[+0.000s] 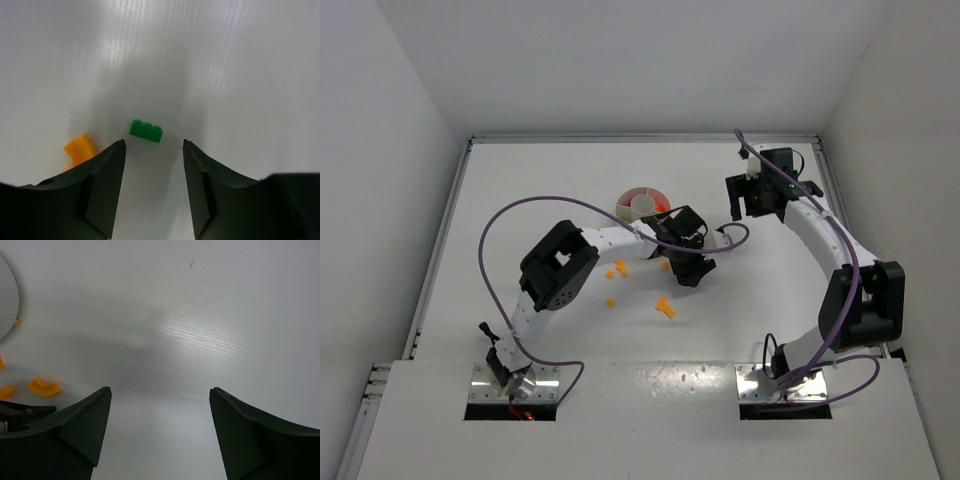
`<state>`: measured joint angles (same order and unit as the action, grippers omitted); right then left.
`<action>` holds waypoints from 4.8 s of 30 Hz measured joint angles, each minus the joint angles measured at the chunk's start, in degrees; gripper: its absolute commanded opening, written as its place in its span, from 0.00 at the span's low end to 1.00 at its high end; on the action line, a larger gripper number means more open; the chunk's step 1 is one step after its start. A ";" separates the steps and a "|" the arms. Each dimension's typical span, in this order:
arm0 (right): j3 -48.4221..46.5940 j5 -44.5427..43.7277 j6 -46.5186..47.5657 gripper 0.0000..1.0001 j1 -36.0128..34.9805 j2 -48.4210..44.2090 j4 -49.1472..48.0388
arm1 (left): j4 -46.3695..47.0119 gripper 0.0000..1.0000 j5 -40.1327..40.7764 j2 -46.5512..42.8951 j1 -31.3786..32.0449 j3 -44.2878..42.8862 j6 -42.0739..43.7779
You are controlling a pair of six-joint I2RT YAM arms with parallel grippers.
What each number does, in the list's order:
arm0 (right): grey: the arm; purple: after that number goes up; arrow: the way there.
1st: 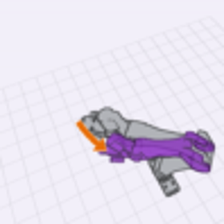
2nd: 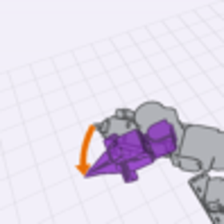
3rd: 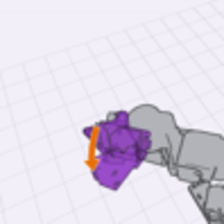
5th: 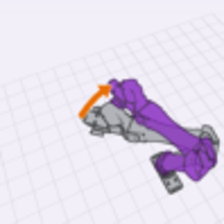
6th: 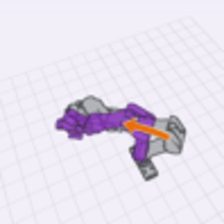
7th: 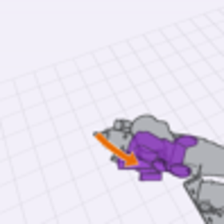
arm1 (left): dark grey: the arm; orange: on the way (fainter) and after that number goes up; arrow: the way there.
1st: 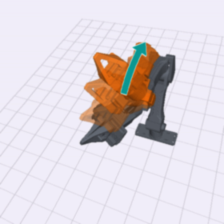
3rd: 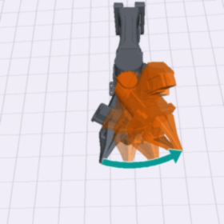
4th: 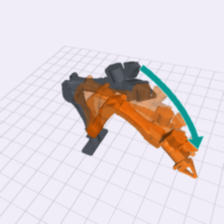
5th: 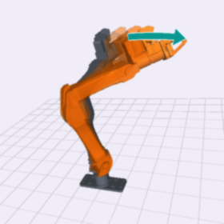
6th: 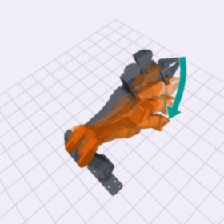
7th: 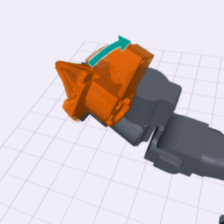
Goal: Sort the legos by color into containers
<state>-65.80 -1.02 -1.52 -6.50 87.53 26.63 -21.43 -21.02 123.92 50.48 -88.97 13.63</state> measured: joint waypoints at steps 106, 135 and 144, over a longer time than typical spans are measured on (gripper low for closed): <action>-3.04 4.28 0.00 0.77 -0.02 2.43 1.88 | -12.52 0.00 9.38 -17.27 -12.02 -1.88 -3.06; -3.72 5.29 5.95 0.83 -0.74 2.56 4.11 | -12.26 1.00 4.48 -18.56 -16.15 -5.27 -4.68; -9.90 3.85 10.80 0.89 -0.94 1.88 5.57 | -3.63 1.00 8.35 -36.37 -18.93 -1.40 -13.99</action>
<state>-75.70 2.83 9.28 -7.44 89.41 32.21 -25.06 -12.67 87.55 31.55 -90.37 -0.36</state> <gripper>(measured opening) 0.865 0.995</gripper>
